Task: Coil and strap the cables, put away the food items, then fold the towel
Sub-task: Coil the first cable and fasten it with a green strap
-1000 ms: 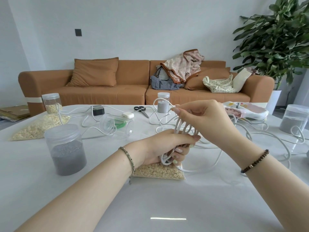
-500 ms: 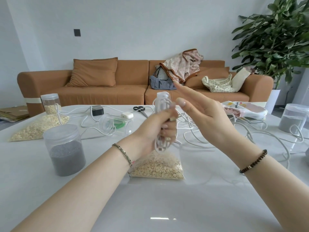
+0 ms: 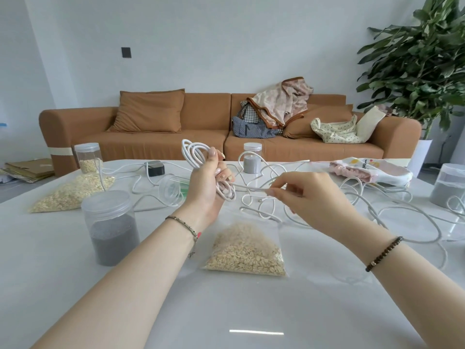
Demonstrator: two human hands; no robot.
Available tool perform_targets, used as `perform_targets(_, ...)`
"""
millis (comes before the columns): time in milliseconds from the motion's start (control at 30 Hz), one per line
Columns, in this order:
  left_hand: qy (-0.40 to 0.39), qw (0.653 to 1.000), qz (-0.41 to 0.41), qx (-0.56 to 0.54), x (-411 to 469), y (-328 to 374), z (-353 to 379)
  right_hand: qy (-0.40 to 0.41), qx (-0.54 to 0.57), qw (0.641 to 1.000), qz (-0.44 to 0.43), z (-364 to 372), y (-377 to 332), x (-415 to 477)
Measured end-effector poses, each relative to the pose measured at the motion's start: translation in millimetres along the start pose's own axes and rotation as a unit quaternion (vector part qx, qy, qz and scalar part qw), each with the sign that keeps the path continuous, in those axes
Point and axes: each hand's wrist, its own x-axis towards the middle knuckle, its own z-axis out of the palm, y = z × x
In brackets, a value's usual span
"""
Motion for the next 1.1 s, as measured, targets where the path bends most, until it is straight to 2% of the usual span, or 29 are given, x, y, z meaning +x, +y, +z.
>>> perform_targets(100,0.013,0.999,0.017,0.024,2,1,-5,-0.007,-0.015,0.999,-0.040,4,1,-1)
perform_targets(200,0.030,0.999,0.012,-0.029,3,9,-9,-0.040,0.026,0.995,-0.085,11,0,-7)
perform_targets(367,0.024,0.999,-0.008,-0.031,0,12,-10,-0.092,-0.016,0.991,-0.092,21,4,-11)
perform_targets(567,-0.028,0.993,-0.103,-0.048,-10,11,-12,-0.035,-0.017,0.996,-0.077,21,17,-4)
perform_targets(667,-0.057,0.987,-0.146,0.022,-18,2,-12,-0.013,-0.051,0.995,-0.079,22,16,-6)
perform_targets(733,-0.066,0.982,-0.142,0.104,-22,-7,-12,0.003,-0.071,0.993,-0.097,25,14,-8)
perform_targets(800,-0.069,0.978,-0.134,0.142,-24,-12,-11,0.036,-0.071,0.991,-0.107,25,12,-9)
perform_targets(867,-0.069,0.978,-0.140,0.141,-25,-13,-9,0.064,-0.060,0.989,-0.120,26,7,-10)
perform_targets(1100,-0.095,0.963,-0.176,0.182,-30,-14,-9,0.046,-0.038,0.987,-0.149,32,0,-16)
